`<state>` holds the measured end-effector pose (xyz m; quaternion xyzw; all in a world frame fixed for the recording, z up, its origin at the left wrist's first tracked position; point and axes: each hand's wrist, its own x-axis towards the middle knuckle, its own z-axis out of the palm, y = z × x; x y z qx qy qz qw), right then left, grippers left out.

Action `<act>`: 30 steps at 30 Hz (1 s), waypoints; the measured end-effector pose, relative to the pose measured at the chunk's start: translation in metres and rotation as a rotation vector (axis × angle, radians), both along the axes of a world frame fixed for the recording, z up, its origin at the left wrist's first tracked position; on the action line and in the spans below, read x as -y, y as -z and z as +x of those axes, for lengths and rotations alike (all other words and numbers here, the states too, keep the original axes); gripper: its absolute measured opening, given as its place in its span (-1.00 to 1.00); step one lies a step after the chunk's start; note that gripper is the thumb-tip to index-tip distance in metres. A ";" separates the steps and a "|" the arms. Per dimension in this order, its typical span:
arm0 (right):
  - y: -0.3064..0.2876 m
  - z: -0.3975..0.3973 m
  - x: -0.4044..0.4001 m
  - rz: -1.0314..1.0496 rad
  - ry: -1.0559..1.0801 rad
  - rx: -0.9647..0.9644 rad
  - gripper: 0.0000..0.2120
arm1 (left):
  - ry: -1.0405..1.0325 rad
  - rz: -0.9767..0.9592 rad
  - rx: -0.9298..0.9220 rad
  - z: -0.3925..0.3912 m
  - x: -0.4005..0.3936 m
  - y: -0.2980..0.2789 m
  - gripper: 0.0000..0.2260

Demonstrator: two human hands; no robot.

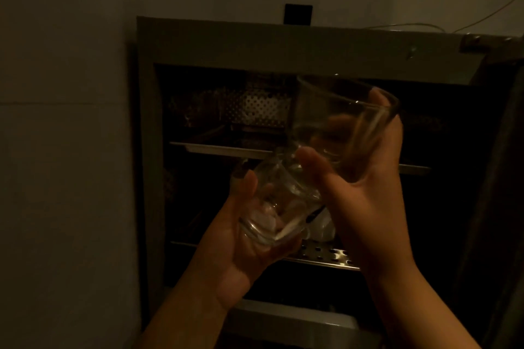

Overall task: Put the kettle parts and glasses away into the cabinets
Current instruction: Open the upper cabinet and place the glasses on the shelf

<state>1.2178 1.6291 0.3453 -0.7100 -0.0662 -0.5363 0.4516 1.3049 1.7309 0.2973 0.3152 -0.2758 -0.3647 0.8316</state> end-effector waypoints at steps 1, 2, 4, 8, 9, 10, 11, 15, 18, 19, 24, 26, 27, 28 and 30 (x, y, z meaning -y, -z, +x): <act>-0.001 0.001 0.005 -0.007 0.031 0.030 -0.11 | 0.015 -0.008 0.005 0.003 0.003 -0.001 -0.63; -0.004 0.001 0.009 0.004 0.044 0.047 -0.11 | 0.006 -0.022 0.013 0.000 0.004 -0.010 -0.64; -0.011 0.000 0.017 0.021 0.065 0.037 -0.14 | -0.019 -0.054 0.001 0.005 0.007 -0.017 -0.62; -0.016 0.005 0.030 0.069 0.059 0.022 -0.17 | -0.098 -0.043 0.007 0.017 0.011 -0.023 -0.33; -0.016 0.006 0.031 0.072 0.066 0.025 -0.17 | -0.090 -0.038 0.013 0.018 0.014 -0.022 -0.29; -0.015 0.007 0.033 0.075 0.077 0.030 -0.16 | -0.086 -0.035 0.004 0.017 0.014 -0.023 -0.30; -0.015 0.007 0.034 0.078 0.088 0.030 -0.16 | -0.090 -0.037 -0.013 0.018 0.016 -0.022 -0.32; -0.016 0.002 0.038 0.151 0.100 0.001 -0.24 | -0.081 -0.062 -0.050 0.021 0.017 -0.023 -0.26; -0.015 -0.003 0.040 0.211 0.059 -0.074 -0.34 | -0.088 -0.084 -0.050 0.022 0.017 -0.025 -0.36; -0.013 -0.003 0.039 0.225 0.046 -0.093 -0.37 | -0.095 -0.079 -0.040 0.021 0.017 -0.025 -0.45; -0.004 0.003 0.037 0.333 0.019 -0.150 -0.22 | -0.108 -0.041 -0.024 0.018 0.024 -0.026 -0.64; -0.005 0.003 0.039 0.377 0.005 -0.157 -0.13 | -0.110 -0.048 -0.028 0.017 0.026 -0.027 -0.67; -0.006 0.003 0.039 0.390 0.004 -0.159 -0.13 | -0.102 -0.056 -0.037 0.017 0.027 -0.027 -0.67; -0.006 0.004 0.039 0.400 0.001 -0.160 -0.13 | -0.088 -0.066 -0.050 0.017 0.028 -0.028 -0.66; -0.004 0.007 0.038 0.419 0.007 -0.140 -0.17 | -0.075 -0.079 -0.067 0.018 0.029 -0.029 -0.61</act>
